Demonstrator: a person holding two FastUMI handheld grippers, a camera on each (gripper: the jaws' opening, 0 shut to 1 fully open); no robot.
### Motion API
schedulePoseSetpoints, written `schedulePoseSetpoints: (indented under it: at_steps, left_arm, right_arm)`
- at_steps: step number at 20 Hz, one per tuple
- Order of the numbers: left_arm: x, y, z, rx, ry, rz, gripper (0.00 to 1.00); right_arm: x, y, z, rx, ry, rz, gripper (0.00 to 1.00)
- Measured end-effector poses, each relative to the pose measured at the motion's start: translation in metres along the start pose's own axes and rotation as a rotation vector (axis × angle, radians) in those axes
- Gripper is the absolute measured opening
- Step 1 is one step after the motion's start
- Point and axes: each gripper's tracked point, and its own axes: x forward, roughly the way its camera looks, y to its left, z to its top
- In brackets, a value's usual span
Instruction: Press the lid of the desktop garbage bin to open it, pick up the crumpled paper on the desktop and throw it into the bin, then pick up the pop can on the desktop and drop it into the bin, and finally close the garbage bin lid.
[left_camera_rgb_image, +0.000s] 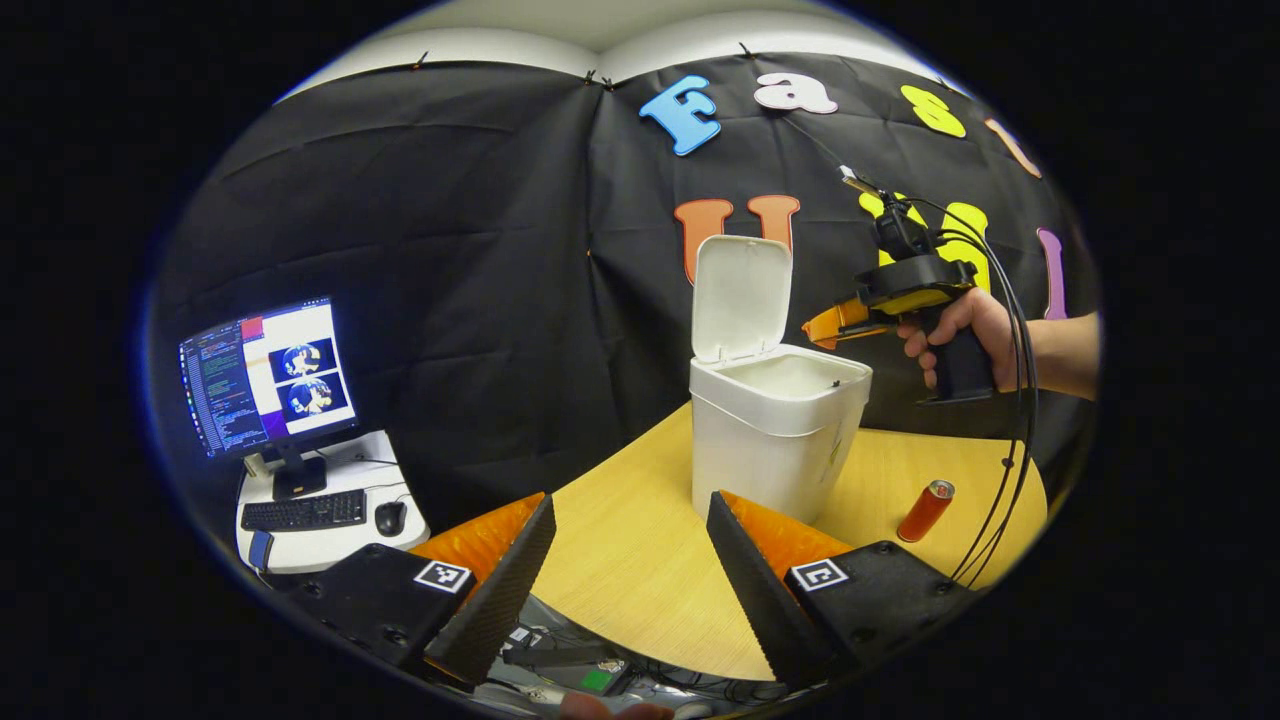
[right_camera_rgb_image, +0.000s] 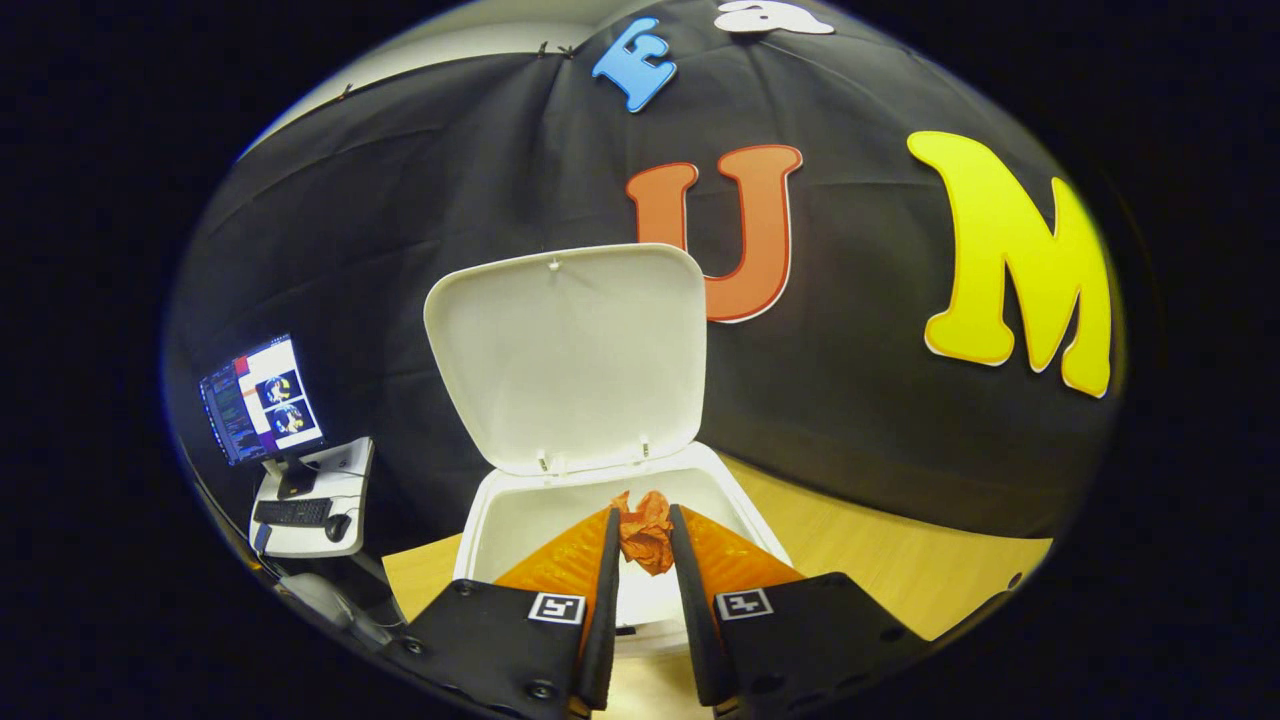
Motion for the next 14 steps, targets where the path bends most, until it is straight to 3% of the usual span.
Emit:
schedulePoseSetpoints:
  at_steps: [1, 2, 3, 4, 5, 8, 11, 14]
  left_arm:
    - [0.001, -0.001, 0.0, 0.001, -0.002, -0.002, 1.0]
    - [0.004, -0.007, -0.001, 0.003, -0.003, -0.009, 1.0]
    - [0.004, -0.01, 0.0, 0.006, -0.003, -0.015, 1.0]
    - [0.004, -0.01, -0.001, 0.012, -0.002, -0.019, 1.0]
    - [0.004, -0.013, 0.0, 0.018, -0.004, -0.025, 1.0]
    - [0.007, -0.022, 0.001, 0.025, -0.008, -0.056, 1.0]
    - [0.004, -0.053, 0.011, 0.044, -0.043, -0.162, 1.0]
    - [0.006, -0.071, 0.015, 0.085, -0.066, -0.218, 0.99]
  right_arm:
    - [0.002, -0.005, 0.0, 0.009, 0.0, -0.01, 0.34]
    - [0.002, -0.006, 0.0, 0.015, 0.0, -0.009, 0.3]
    - [0.003, -0.008, 0.0, 0.017, 0.0, -0.012, 0.45]
    - [0.002, -0.009, -0.001, 0.014, -0.002, -0.014, 0.51]
    - [0.002, -0.01, -0.001, 0.011, -0.007, -0.016, 0.63]
    - [-0.005, -0.011, 0.004, 0.016, -0.031, -0.011, 0.67]
    - [-0.026, -0.004, 0.015, 0.013, -0.077, 0.021, 0.74]
    - [-0.059, -0.003, 0.035, -0.027, -0.167, 0.02, 0.76]
